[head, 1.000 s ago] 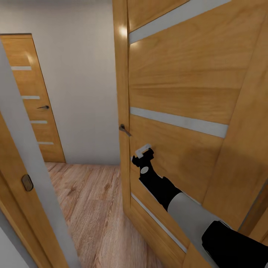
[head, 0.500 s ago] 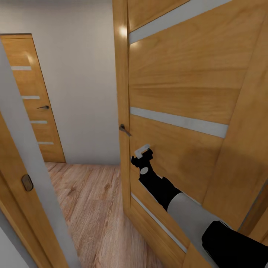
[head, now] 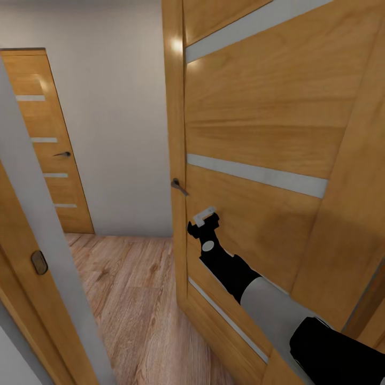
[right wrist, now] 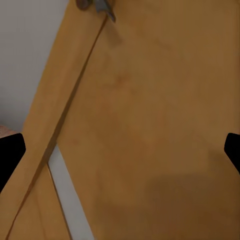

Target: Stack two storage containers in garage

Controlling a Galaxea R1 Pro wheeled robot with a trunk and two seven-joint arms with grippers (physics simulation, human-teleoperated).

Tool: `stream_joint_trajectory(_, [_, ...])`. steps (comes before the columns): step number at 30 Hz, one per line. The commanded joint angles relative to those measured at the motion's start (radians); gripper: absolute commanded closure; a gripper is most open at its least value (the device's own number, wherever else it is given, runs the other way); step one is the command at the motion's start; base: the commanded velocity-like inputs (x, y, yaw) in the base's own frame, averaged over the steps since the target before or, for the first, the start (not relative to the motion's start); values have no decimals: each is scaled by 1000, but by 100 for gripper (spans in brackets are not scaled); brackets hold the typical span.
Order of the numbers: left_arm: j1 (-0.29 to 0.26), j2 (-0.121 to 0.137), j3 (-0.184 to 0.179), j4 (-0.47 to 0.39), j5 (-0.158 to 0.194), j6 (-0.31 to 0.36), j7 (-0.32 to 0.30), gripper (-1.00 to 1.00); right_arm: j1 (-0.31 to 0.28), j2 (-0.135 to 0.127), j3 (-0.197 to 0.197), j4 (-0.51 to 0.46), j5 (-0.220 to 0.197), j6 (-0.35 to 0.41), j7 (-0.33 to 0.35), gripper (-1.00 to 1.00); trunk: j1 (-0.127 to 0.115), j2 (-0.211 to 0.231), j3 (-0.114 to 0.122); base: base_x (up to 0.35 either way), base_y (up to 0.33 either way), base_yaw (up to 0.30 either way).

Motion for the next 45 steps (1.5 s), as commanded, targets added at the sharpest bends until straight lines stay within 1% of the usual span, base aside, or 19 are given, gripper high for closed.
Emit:
stream_joint_trajectory(1, [0, 0, 0, 0, 10, -2, 0, -100, -1, 0, 4, 0, 1, 5, -6, -100, 0, -1, -1, 0, 0, 0])
stream_joint_trajectory(5, [0, 0, 0, 0, 10, -2, 0, -100, -1, 0, 6, 13, 5, -29, -1, -100, 0, -1, -1, 0, 0, 0])
stream_joint_trajectory(6, [0, 1, -1, 0, 10, -2, 0, -100, -1, 0, 8, 21, 8, -76, 0, -100, 0, -1, -1, 0, 0, 0])
stream_joint_trajectory(7, [0, 1, -1, 0, 10, -2, 0, -100, -1, 0, 11, 23, 9, -97, 1, -100, 0, -1, -1, 0, 0, 0])
stream_joint_trajectory(8, [0, 1, -1, 0, 10, -2, -1, -100, -1, 0, 26, 25, 14, -114, -1, -100, 0, -1, -1, 0, 0, 0])
stream_joint_trajectory(9, [0, 1, -1, 0, 10, -2, -1, -100, -1, 0, 53, 26, 21, -125, -6, -100, 0, -1, -1, 0, 0, 0])
stream_joint_trajectory(10, [0, 0, -1, 0, 10, -2, -1, -100, -1, 0, 103, 27, 31, -135, -12, -100, 0, -1, -1, 0, 0, 0])
stream_joint_trajectory(12, [0, 1, -1, 0, 10, -2, -1, -100, -1, 0, 142, 28, 33, -138, -16, -100, 0, -1, -1, 0, 0, 0])
stream_joint_trajectory(15, [0, 1, -1, 0, 10, -2, -1, -100, -1, 0, 185, 28, 34, -120, -21, -100, 0, -1, -1, 0, 0, 0])
stream_joint_trajectory(17, [0, 1, -1, 0, 10, -2, -1, -100, -1, 0, 189, 28, 32, -93, -21, -100, 0, -1, -1, 0, 0, 0])
stream_joint_trajectory(22, [0, 1, -2, 0, 10, -2, -1, -100, -1, 0, 190, 29, 29, -73, -19, -100, 0, -1, -1, 0, 0, 0])
stream_joint_trajectory(30, [0, 1, -2, 0, 10, -2, -1, -100, -1, 0, 190, 34, 28, -73, -17, -100, 0, -1, -1, 0, 0, 0])
stream_joint_trajectory(34, [0, 1, -2, -1, 10, -2, -1, -100, -1, 0, 191, 69, 28, -87, -16, -100, 0, -1, -1, 0, 0, 0])
stream_joint_trajectory(36, [0, 0, -2, -1, 10, -2, -1, -100, -1, 0, 191, 109, 29, -119, -16, -100, 0, -1, -1, 0, 0, 0])
stream_joint_trajectory(37, [0, 0, -2, -1, 10, -2, -1, -100, -1, 0, 192, 141, 29, -157, -15, -100, 0, -1, -1, 0, 0, 0])
stream_joint_trajectory(39, [0, -1, -2, -2, 9, -2, -1, -100, -1, 0, 192, 176, 29, -203, -15, -100, 0, -1, -1, 0, 0, 0])
stream_joint_trajectory(40, [0, -1, -2, -2, 8, -2, -1, -100, -1, 0, 192, 211, 29, -245, -15, -100, 0, -1, -1, 0, 0, 0])
stream_joint_trajectory(42, [0, -1, -2, -2, 7, -2, -2, -100, -1, 0, 190, 248, 30, -291, -14, -100, 0, -1, -1, 0, 0, 0])
stream_joint_trajectory(45, [0, -1, -3, -2, 7, -2, -2, -100, -1, 0, 189, 272, 31, -319, -14, -100, 0, -1, -1, 17, 0, 0])
